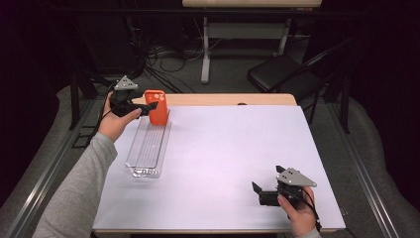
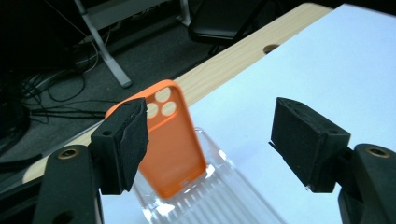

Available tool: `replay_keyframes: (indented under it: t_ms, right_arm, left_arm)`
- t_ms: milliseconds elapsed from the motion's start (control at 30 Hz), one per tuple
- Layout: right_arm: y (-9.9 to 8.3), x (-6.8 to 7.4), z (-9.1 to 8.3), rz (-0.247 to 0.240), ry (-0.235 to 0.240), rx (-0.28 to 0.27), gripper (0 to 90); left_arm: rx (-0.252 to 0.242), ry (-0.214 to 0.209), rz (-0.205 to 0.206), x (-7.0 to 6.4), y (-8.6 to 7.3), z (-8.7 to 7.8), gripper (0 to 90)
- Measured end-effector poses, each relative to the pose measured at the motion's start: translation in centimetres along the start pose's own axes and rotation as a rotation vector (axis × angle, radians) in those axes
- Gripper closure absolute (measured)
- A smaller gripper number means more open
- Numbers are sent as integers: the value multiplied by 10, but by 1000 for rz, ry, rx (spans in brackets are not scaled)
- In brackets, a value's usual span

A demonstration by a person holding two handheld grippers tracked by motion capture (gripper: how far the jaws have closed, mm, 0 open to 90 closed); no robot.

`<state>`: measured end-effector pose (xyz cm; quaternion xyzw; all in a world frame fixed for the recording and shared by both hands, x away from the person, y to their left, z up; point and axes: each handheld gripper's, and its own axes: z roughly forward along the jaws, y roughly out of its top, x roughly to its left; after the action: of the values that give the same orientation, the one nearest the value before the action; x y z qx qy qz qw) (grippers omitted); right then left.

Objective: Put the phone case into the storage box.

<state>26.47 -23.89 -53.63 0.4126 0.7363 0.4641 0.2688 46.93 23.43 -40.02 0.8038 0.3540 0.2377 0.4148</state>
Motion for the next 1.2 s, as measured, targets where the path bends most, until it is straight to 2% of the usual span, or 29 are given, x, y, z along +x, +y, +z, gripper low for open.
replay_keyframes:
  t_ms: [133, 333, 500, 633, 733, 867, 1000, 1100, 1200]
  right_arm:
    - [0, -1, -1, 11, -1, 1, 0]
    - [0, -1, -3, -3, -22, 3, 0]
    - [0, 0, -4, 1, -29, 1, 0]
    - [0, 2, -3, -5, -25, 2, 0]
    - [-1, 2, -3, -10, -24, 6, 0]
    - [-1, 2, -4, -10, -22, 6, 0]
    - [0, 1, -5, -4, -25, 1, 0]
    - [0, 1, -5, -5, -25, 0, 0]
    - [0, 2, -6, -11, -24, -2, 0]
  left_arm:
    - [34, 10, 44, -9, 2, -5, 257]
    - [8, -18, 6, -18, 3, -16, 176]
    - [-34, -66, -45, -27, 1, -28, 160]
    - [-60, -86, -62, -37, -3, -35, 156]
    - [-79, -121, -80, -43, -8, -39, 156]
    - [-88, -163, -76, -54, -18, -43, 155]
    - [-94, -187, -73, -67, -27, -49, 155]
    - [-89, -173, -75, -79, -34, -53, 155]
    - [-110, -192, -82, -89, -40, -58, 155]
